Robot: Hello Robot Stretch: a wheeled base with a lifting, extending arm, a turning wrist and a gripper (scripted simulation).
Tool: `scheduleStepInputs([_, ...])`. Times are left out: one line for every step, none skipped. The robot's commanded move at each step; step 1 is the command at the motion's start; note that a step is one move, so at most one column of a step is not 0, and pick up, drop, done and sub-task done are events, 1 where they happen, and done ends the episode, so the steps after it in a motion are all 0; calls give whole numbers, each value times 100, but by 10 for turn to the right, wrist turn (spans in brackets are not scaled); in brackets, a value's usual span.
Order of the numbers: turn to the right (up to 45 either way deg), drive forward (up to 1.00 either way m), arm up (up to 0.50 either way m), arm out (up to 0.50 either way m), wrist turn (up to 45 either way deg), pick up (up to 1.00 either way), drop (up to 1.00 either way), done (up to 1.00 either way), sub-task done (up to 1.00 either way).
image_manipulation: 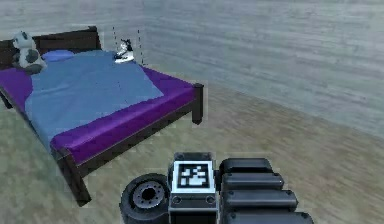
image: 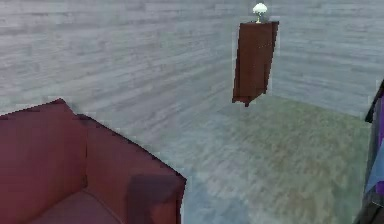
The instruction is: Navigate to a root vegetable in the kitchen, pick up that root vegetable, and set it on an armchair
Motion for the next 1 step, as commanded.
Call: scheduleStepInputs([-450,0,0,0,0,0,0,0,0])
